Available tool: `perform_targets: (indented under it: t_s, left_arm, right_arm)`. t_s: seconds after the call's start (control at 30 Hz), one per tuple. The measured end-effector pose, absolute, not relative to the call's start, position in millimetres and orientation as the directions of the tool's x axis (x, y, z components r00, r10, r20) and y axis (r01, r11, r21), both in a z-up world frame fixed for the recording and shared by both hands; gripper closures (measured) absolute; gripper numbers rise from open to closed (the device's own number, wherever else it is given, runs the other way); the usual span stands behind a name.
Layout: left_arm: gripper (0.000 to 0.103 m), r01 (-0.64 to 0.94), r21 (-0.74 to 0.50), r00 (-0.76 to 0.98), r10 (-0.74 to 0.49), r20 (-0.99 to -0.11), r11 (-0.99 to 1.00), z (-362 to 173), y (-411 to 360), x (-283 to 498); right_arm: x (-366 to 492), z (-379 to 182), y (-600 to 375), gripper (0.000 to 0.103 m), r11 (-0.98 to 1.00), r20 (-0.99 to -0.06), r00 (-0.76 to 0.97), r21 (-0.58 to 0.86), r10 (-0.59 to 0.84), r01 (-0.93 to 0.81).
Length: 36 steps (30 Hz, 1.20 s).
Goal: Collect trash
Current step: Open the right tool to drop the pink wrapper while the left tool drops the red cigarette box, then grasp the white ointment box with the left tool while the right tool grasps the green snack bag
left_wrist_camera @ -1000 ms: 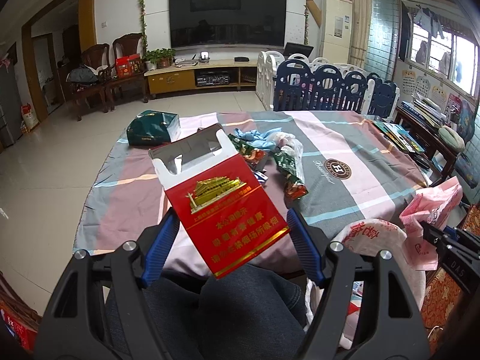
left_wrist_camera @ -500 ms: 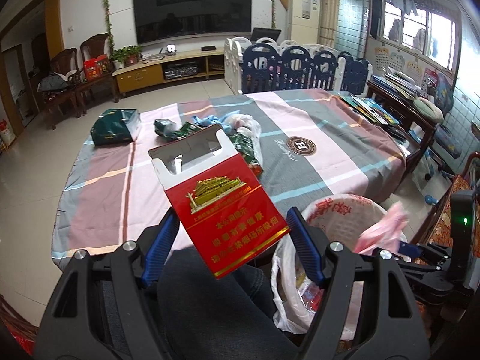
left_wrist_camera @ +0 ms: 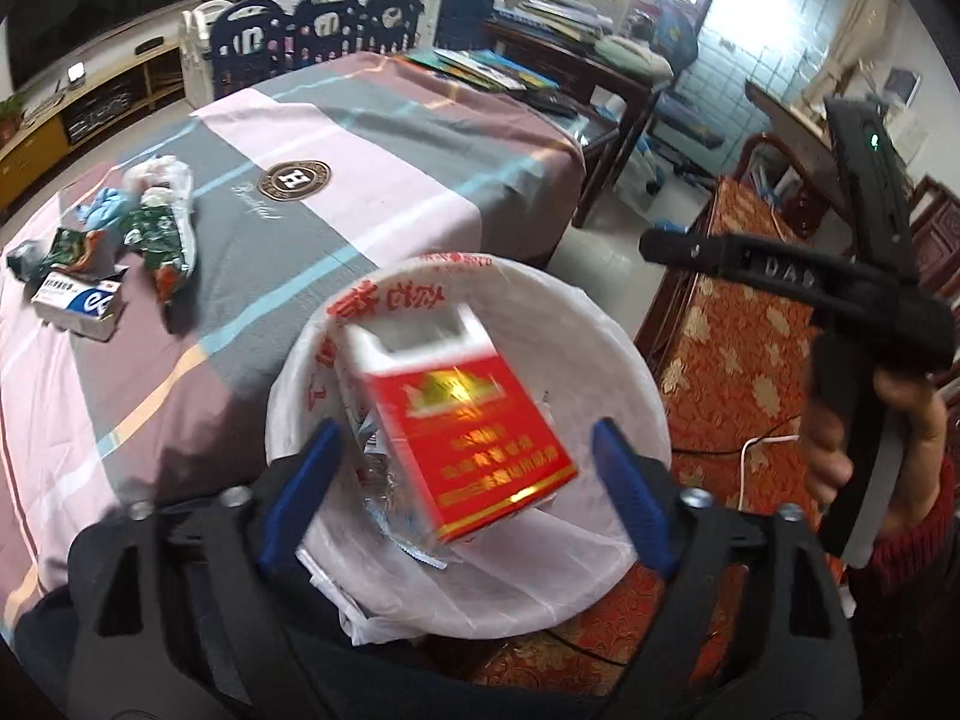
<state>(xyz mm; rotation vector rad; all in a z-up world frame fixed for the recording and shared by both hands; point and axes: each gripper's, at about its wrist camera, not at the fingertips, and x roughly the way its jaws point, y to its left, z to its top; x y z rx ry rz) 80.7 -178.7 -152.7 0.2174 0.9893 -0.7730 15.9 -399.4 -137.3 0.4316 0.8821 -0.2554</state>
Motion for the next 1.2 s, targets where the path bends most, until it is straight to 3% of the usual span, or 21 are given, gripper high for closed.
perform_targets:
  t_s: [0.13, 0.23, 0.33, 0.47, 0.77, 0.87, 0.93, 0.97, 1.1, 1.17, 1.2]
  left_arm:
    - [0.010, 0.623, -0.175, 0.337, -0.463, -0.820, 0.762, -162, -168, 101]
    - [0.008, 0.500, -0.198, 0.414, -0.433, -0.801, 0.843, -159, -128, 139]
    - [0.007, 0.195, -0.192, 0.485, -0.265, -0.834, 0.962, -167, -70, 203]
    - [0.007, -0.092, -0.238, 0.470, -0.168, -0.867, 0.967, -184, -16, 277]
    - [0.007, -0.129, 0.023, 0.367, 0.069, -0.928, 0.991, -229, -47, 377]
    - [0.007, -0.126, 0.027, 0.353, 0.071, -0.933, 0.992, -242, -46, 383]
    - [0.020, -0.115, -0.017, 0.374, 0.027, -0.927, 0.993, -241, -40, 378]
    - [0.034, -0.101, -0.032, 0.383, 0.009, -0.924, 0.994, -240, -36, 373]
    - [0.049, -0.034, -0.023, 0.420, -0.007, -0.907, 0.999, -235, -24, 342]
    - [0.068, -0.047, -0.093, 0.417, -0.065, -0.907, 0.995, -227, -7, 327]
    - [0.070, -0.063, -0.112, 0.412, -0.076, -0.908, 0.992, -223, 4, 318]
  right_arm:
    - [23, -150, -400, 0.028, 0.881, -0.807, 0.590, 0.255, -0.033, 0.398]
    - [30, -162, -396, 0.028, 0.882, -0.819, 0.573, 0.253, -0.023, 0.397]
    - [39, -173, -389, 0.028, 0.885, -0.833, 0.554, 0.257, -0.001, 0.389]
    - [50, -180, -382, 0.028, 0.890, -0.843, 0.538, 0.258, 0.018, 0.375]
    - [62, -193, -389, 0.028, 0.877, -0.868, 0.495, 0.260, 0.030, 0.404]
    - [66, -194, -388, 0.028, 0.876, -0.869, 0.494, 0.262, 0.031, 0.404]
    - [71, -193, -385, 0.028, 0.879, -0.864, 0.502, 0.264, 0.033, 0.397]
    - [74, -192, -382, 0.028, 0.883, -0.861, 0.507, 0.264, 0.034, 0.388]
    - [98, -187, -353, 0.028, 0.909, -0.845, 0.529, 0.280, 0.082, 0.307]
    - [113, -183, -334, 0.028, 0.921, -0.833, 0.541, 0.293, 0.114, 0.257]
    - [123, -180, -323, 0.028, 0.925, -0.823, 0.552, 0.306, 0.137, 0.227]
